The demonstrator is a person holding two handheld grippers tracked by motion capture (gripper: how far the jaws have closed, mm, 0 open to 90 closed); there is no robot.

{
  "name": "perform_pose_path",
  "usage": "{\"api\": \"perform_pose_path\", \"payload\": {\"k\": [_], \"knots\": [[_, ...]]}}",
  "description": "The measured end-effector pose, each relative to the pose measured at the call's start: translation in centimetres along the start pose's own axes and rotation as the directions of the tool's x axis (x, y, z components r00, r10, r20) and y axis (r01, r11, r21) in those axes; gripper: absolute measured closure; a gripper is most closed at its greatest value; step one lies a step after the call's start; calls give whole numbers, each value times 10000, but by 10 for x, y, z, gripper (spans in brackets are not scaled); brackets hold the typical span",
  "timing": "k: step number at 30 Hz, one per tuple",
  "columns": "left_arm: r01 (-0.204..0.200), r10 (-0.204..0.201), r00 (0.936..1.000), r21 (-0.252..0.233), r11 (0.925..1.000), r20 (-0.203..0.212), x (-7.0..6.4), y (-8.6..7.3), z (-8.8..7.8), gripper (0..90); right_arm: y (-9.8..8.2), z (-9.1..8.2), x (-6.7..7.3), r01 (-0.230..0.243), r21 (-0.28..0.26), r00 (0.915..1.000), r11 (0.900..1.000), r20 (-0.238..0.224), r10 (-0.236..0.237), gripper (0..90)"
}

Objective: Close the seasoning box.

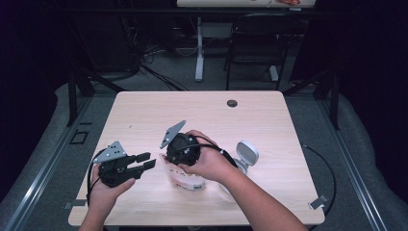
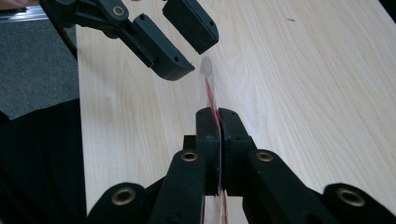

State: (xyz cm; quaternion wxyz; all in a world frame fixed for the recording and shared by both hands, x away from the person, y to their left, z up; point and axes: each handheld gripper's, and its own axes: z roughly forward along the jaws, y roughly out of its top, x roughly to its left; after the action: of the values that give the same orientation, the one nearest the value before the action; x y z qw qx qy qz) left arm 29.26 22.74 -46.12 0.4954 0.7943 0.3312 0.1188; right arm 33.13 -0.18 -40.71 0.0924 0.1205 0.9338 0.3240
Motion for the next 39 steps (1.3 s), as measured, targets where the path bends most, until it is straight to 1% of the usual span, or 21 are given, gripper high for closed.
{"api": "perform_pose_path", "payload": {"k": [1, 5, 10, 13, 17, 23, 26, 29, 37, 39], "knots": [[33, -33, 10000, 21, 10000, 6, 0, 0, 0, 622, 0, 0, 0, 3, -1, 10000, 10000, -47, -3, 886], [-37, 37, 10000, 59, 10000, 41, 0, 0, 1, 615, -1, -2, -1, 122, 17, 9999, 9999, -64, -122, 891], [-56, 55, 9999, 76, 10000, 118, -3, -1, 5, 597, -3, -4, -1, 159, -12, 9999, 9999, 9, -159, 896], [-196, 192, 9996, 194, 9996, 197, -5, -1, 8, 591, -4, -5, -1, 175, 4, 9998, 9998, 46, -175, 899], [-359, 352, 9990, 246, 9991, 274, -7, 0, 10, 582, -5, -7, -2, 119, -30, 9999, 9999, 33, -119, 900], [-303, 297, 9992, 224, 9993, 277, -7, -1, 10, 580, -10, -11, -6, -121, -185, 9997, 9998, -224, 117, 900], [-285, 278, 9992, 210, 9994, 297, -6, -1, 10, 579, -13, -13, -8, -195, -276, 9995, 9994, -248, 188, 900], [-334, 327, 9991, 252, 9991, 279, -7, -2, 12, 570, -16, -16, -8, -180, -265, 9996, 9995, -244, 173, 900], [-538, 515, 9979, 579, 9969, 404, -10, -4, 21, 546, -19, -23, -8, -211, -392, 9991, 9990, -376, 197, 900], [-558, 534, 9975, 536, 9970, 454, -11, -4, 22, 537, -18, -26, -7, -205, -455, 9992, 9988, -358, 189, 900]]}}
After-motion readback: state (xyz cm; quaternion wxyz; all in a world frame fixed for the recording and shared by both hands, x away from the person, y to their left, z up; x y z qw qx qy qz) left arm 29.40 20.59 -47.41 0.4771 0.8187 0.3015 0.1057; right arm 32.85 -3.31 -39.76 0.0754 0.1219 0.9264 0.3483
